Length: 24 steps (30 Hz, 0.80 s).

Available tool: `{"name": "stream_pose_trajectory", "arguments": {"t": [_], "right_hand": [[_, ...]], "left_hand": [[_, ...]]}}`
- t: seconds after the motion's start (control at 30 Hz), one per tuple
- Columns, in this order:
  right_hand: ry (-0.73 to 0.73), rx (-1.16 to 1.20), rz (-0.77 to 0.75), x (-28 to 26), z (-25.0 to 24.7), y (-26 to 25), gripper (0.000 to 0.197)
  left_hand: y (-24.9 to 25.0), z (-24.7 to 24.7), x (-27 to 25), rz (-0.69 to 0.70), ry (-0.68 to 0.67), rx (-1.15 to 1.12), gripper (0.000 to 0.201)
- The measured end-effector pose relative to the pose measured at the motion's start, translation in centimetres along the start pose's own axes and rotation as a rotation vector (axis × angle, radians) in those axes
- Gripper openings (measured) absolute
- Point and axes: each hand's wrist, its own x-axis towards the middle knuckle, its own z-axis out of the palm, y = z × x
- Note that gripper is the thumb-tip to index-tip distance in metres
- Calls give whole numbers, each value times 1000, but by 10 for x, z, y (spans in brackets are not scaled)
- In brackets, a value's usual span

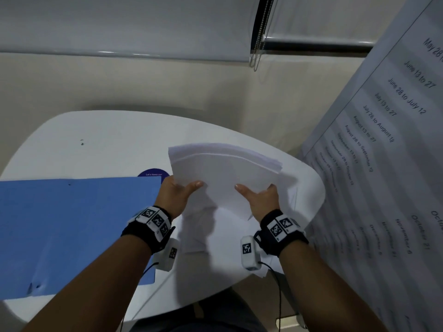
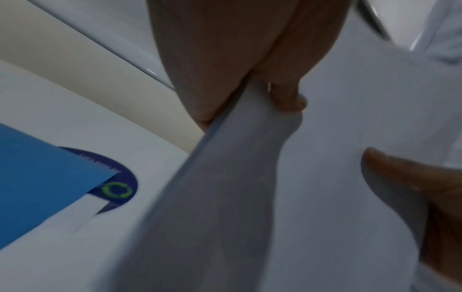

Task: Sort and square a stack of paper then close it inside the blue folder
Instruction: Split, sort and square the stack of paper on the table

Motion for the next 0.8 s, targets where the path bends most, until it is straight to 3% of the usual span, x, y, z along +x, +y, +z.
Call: {"name": "stream_pose_trajectory", "arguments": {"t": [0.03,0.1,0.23,0.4,0.47,0.57,0.7,0.8], "right_hand": [[-5,22,-27,0,0,-2,31],[-50,27,-103,2,0,-8,21],[-146,-9,-126,-4,6,-3,19],[-215,129,-61,-14,21,7,15],[-226,11,-39,-14,28,15,15],[-223,-314,-35,-13,35,35,30],[-236,-606,28,-8,29,71,42],[-42,-764,115,-3,17,89,32]], "left_hand": [[1,-2,1,-1,27,1,7],[9,-10,3,7,63,-5,13],[29,-35,1,-14,67,-138,16],[5,-56,-25,-137,-46,-176,44],[-8,-55,-37,-175,-23,-170,38],[-23,-53,-48,-212,89,-110,4],[-45,-69,-52,-260,177,-48,7],[-57,-89,-53,-284,211,-53,17]]}}
